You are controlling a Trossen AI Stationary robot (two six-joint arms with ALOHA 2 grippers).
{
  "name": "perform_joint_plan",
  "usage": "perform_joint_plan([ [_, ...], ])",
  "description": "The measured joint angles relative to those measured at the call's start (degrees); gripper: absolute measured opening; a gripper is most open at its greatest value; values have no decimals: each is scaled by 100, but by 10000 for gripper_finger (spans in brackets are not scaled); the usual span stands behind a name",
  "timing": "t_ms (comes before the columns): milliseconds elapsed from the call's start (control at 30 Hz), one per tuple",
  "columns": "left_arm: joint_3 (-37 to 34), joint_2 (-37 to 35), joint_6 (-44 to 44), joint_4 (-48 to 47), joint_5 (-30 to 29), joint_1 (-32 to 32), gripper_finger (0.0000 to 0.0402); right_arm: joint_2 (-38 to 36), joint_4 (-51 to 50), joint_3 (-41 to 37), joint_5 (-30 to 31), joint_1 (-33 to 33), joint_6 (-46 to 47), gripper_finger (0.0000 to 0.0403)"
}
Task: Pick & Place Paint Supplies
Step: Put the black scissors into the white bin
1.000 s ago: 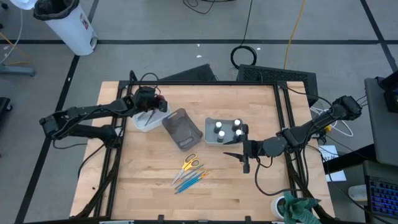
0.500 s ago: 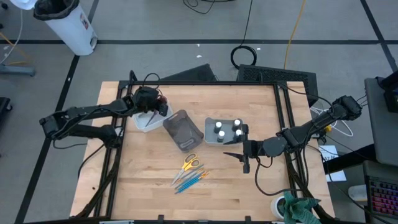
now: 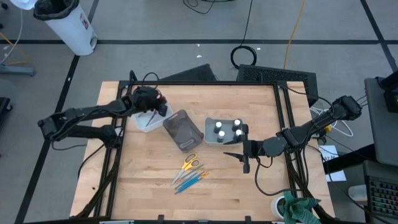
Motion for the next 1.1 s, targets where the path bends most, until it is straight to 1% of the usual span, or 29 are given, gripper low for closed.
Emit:
perform_joint_plan([
  [133, 0, -306, -8, -24, -1, -4, 50, 0, -2, 0, -1, 0, 2, 146],
  [200, 0, -515, -8, -66, -15, -4, 55, 0, -6, 0, -1, 0, 1, 146],
  [267, 0, -723, -47, -182, 70, -4, 47, 0, -13, 0, -1, 0, 4, 146],
  [367, 0, -966, -170, -459, 385, -5, 26, 0, -15, 0, -1, 0, 6, 146],
  [467, 0, -1114, -319, -883, 455, -67, 26, 0, -15, 0, -1, 0, 8, 146],
  [567, 0, -1131, -467, -1174, 299, -211, 29, 0, -13, 0, -1, 0, 8, 146],
  [667, 0, -1129, -526, -1405, 68, -339, 46, 0, -13, 0, -1, 0, 8, 146],
  [767, 0, -1054, -605, -1419, -43, -426, 51, 0, -13, 0, -1, 0, 8, 146],
  [967, 0, -1042, -589, -1463, -105, -535, 49, 0, -11, 0, -1, 0, 10, 146],
  [1100, 0, -1042, -545, -1505, -324, -607, 71, 0, -7, 0, -1, 0, 10, 146],
])
